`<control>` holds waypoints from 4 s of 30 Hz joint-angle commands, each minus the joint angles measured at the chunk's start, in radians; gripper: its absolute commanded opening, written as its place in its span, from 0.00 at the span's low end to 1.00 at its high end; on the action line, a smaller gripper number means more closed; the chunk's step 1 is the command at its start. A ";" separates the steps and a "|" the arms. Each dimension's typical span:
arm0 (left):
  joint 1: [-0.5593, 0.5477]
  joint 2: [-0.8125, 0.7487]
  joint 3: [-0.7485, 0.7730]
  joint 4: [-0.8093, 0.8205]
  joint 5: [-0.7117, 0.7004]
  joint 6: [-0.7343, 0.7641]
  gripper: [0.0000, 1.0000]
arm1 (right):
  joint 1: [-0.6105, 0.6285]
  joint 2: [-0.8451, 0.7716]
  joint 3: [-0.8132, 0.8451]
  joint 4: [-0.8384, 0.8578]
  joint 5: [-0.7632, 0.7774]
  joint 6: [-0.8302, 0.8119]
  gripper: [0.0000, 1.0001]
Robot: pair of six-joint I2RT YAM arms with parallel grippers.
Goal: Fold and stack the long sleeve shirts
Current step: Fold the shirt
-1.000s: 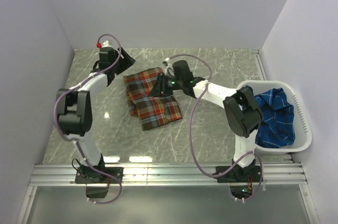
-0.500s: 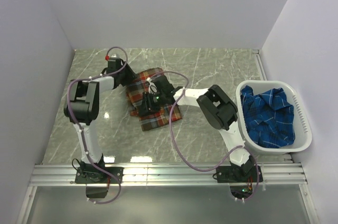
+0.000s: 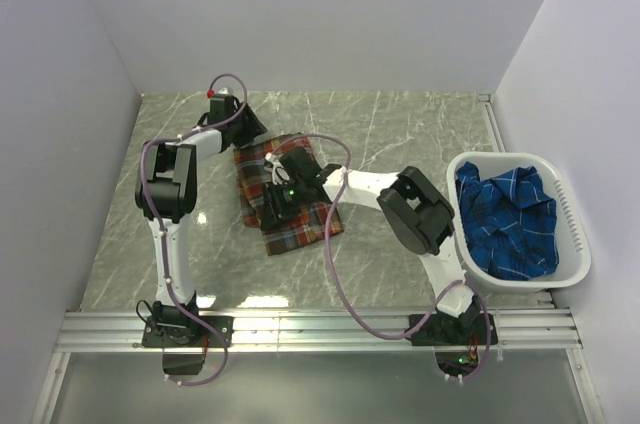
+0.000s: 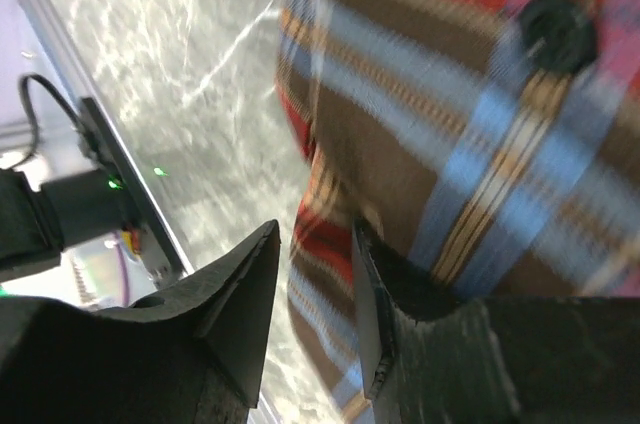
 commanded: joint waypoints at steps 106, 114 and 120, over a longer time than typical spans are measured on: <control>-0.662 -0.471 -0.483 -0.260 -0.223 0.345 0.79 | -0.460 -0.813 -0.582 0.022 0.517 0.077 0.57; -0.653 -0.851 -0.563 -0.461 -0.462 0.054 0.89 | -0.398 -0.611 -0.437 -0.040 0.348 0.013 0.56; -0.418 -0.957 -0.672 -0.560 -0.428 -0.107 0.89 | -0.330 -0.517 -0.407 -0.025 0.368 0.059 0.56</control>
